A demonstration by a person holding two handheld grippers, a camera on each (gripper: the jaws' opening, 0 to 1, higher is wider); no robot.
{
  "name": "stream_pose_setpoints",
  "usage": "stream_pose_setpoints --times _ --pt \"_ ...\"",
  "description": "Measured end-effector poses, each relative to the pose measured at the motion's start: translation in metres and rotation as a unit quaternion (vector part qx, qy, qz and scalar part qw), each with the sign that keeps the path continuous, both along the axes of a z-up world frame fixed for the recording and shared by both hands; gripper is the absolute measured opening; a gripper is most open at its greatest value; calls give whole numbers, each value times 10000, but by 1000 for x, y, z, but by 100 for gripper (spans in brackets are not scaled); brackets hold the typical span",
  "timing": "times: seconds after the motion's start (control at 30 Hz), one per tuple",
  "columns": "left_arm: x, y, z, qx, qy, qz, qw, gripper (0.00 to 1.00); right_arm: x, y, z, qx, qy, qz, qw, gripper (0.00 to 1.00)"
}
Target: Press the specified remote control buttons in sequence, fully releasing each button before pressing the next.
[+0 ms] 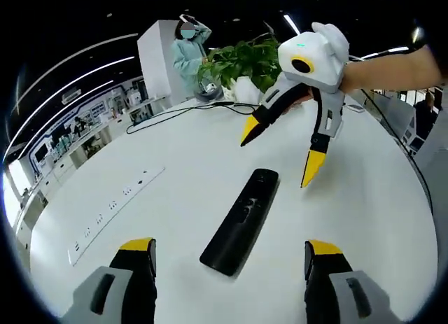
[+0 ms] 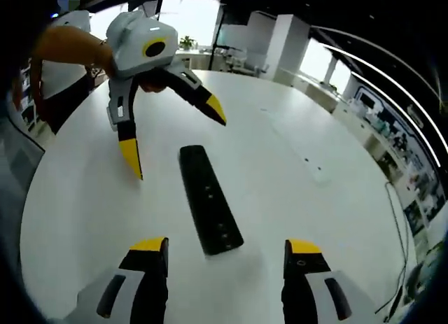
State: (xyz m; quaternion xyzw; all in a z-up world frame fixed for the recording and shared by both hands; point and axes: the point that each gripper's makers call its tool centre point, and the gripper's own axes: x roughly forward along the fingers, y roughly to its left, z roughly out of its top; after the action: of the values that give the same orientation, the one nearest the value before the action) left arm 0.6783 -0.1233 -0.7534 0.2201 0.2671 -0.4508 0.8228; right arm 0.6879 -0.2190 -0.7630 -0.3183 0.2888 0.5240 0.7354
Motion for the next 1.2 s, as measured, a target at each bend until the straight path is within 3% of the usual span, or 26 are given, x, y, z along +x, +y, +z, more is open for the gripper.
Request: stream_pose_setpoints --times 0.17,0.33,0.6,0.77,1.0,1.13,1.2 --pt "0 0 -3 31 111 -171 9998 85 -2 3 -5 -56 83 142 9998 61" --pt "-6 -6 -3 132 181 -389 9990 71 -2 6 -8 -105 173 280 9994 58" --pt "0 -7 -7 229 315 -561 9977 59 4 11 -10 -222 269 540 9979 48" --pt "4 -6 -9 293 359 -641 9969 57 5 12 -13 -292 358 628 9970 46" --pt "2 -7 -13 326 538 -717 9954 46 3 16 -13 -316 538 687 9957 40" --pt "-3 -10 -12 385 556 -739 9950 45 -3 16 -14 -334 690 780 9940 29" --pt "-1 -7 -14 386 599 -734 9948 44 -2 15 -15 -372 694 821 9935 29"
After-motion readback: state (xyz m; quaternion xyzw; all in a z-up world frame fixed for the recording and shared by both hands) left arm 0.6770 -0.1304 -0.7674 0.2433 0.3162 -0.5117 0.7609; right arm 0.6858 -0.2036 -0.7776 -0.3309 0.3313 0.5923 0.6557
